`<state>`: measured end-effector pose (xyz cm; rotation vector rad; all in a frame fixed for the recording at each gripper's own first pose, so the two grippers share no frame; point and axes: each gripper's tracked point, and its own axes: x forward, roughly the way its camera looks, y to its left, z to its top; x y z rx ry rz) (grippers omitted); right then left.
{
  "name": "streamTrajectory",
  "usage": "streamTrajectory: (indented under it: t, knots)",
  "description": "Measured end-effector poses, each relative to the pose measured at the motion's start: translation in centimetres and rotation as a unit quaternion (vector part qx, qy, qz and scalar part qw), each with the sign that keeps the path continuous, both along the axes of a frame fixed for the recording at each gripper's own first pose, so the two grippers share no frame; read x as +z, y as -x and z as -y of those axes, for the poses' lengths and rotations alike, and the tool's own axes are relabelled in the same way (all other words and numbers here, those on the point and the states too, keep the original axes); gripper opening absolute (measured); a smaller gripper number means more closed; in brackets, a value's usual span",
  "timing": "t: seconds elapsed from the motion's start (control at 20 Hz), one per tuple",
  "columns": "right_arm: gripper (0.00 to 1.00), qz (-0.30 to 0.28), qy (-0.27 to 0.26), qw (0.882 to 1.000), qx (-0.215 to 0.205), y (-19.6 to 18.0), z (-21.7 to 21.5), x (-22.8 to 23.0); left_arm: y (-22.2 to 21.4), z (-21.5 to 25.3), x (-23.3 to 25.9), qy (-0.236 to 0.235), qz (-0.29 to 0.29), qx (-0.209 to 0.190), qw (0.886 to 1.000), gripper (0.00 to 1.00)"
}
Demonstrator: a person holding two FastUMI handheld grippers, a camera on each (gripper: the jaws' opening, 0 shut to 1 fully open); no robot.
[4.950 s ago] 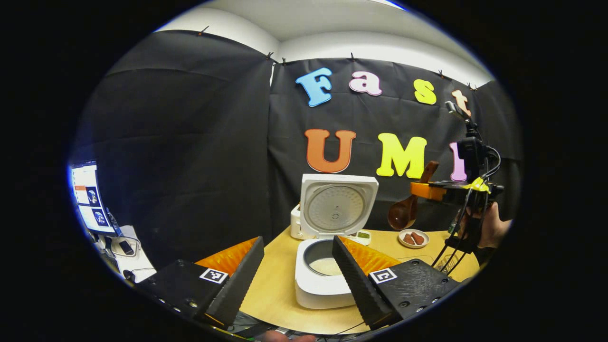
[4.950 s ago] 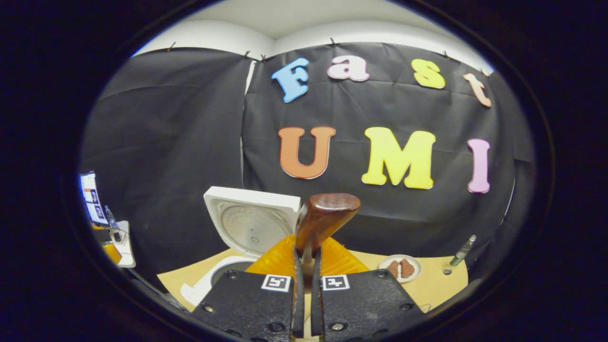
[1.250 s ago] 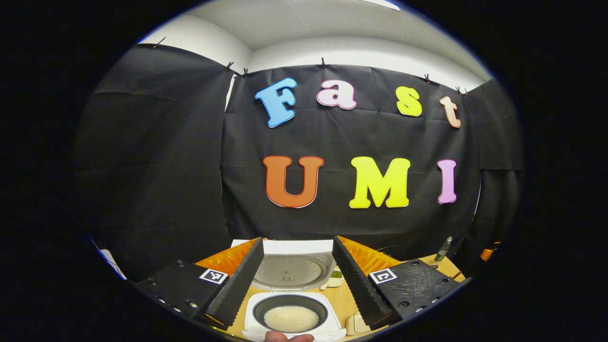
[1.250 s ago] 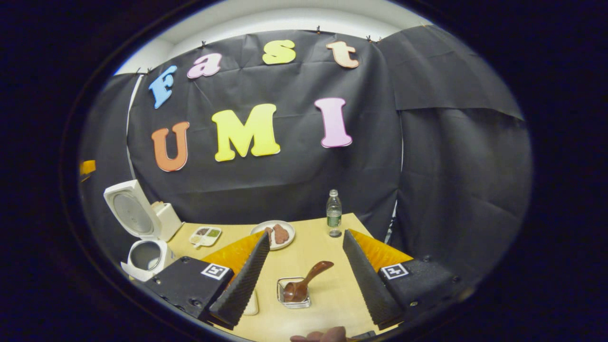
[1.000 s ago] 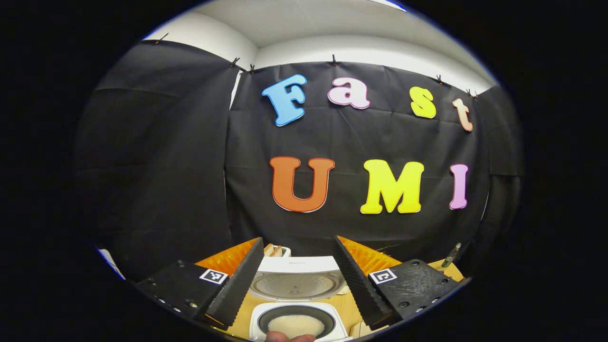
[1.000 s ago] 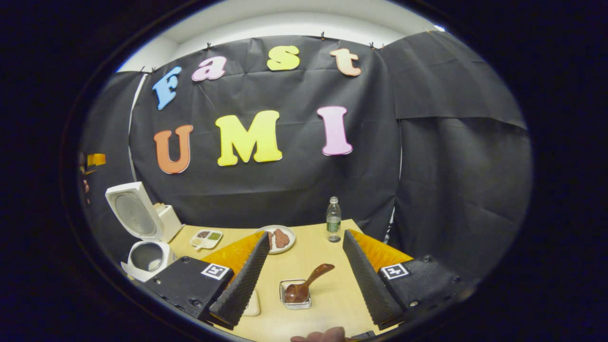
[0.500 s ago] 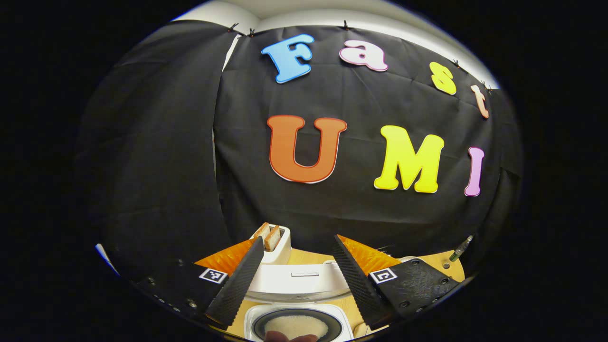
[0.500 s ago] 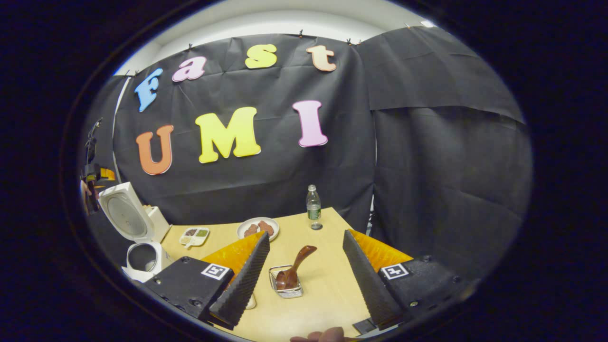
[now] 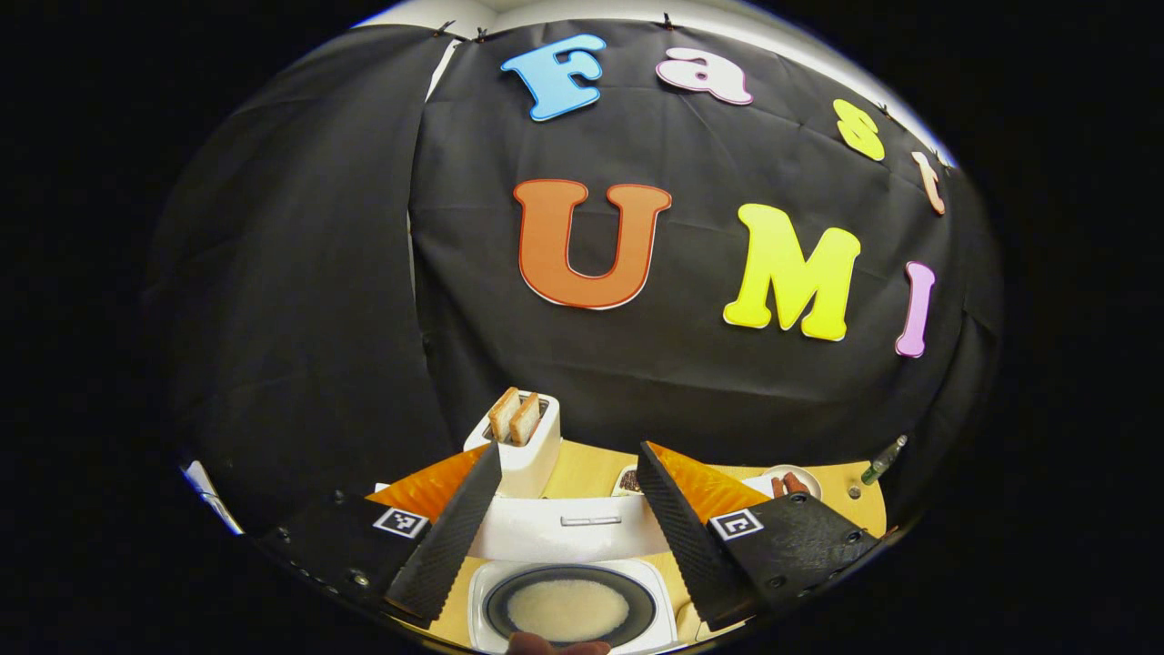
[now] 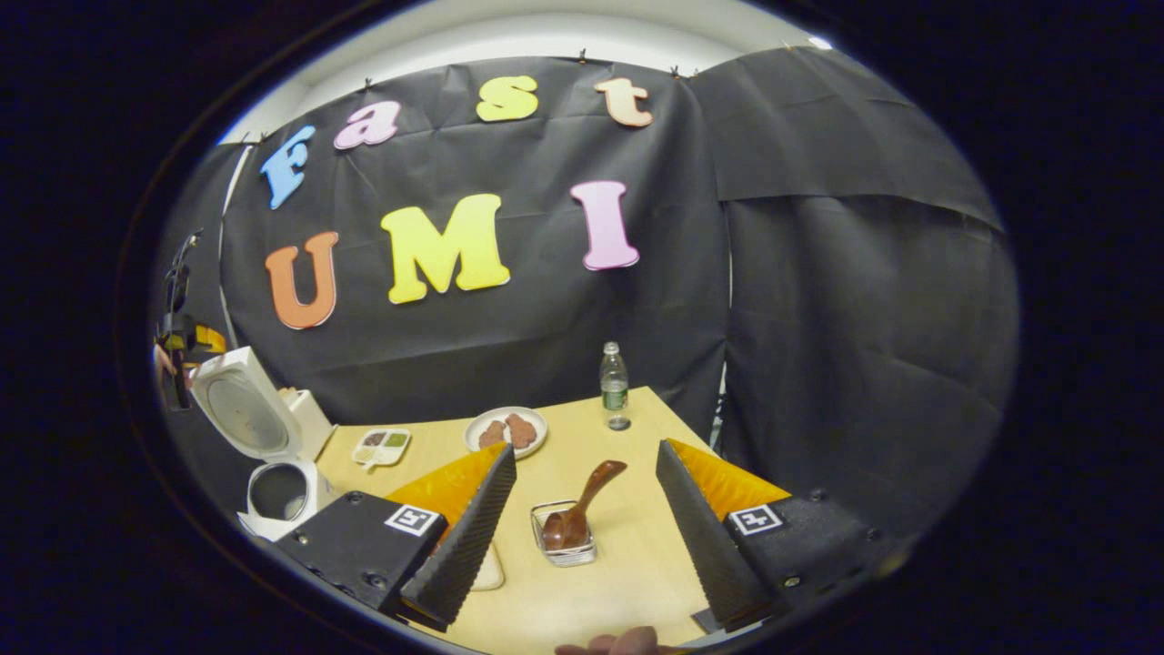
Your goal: Close the left gripper, press the button to open the rice cooker; take a wooden spoon from the chopstick holder with the right hand, scoop a spoonful of rice and pour it into the rice cooker, then put the wooden spoon back into the chopstick holder.
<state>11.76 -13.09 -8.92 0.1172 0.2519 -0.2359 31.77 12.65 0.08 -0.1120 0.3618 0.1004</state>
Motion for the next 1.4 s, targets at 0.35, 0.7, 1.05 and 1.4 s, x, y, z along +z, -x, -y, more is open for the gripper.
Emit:
streamTrajectory:
  t: [0.35,0.7,1.05,1.4]
  knots:
    - [1.0,-0.007,-0.008,0.999,0.05,-0.4,-2.6,-1.0,7.6,2.4,-3.7,0.045,-0.066,-0.003,0.997,0.96]
    - [1.0,-0.023,-0.013,0.997,0.072,1.0,-4.2,-2.2,14.4,4.9,-11.7,0.09,-0.151,-0.021,0.984,0.96]
    - [0.99,-0.041,-0.01,0.996,0.082,1.9,-4.9,-3.2,16.5,6.0,-17.6,0.101,-0.221,-0.02,0.97,0.97]
    - [0.99,-0.044,-0.016,0.995,0.087,1.1,-4.9,-3.2,17.1,6.0,-19.9,0.097,-0.269,-0.013,0.958,0.96]
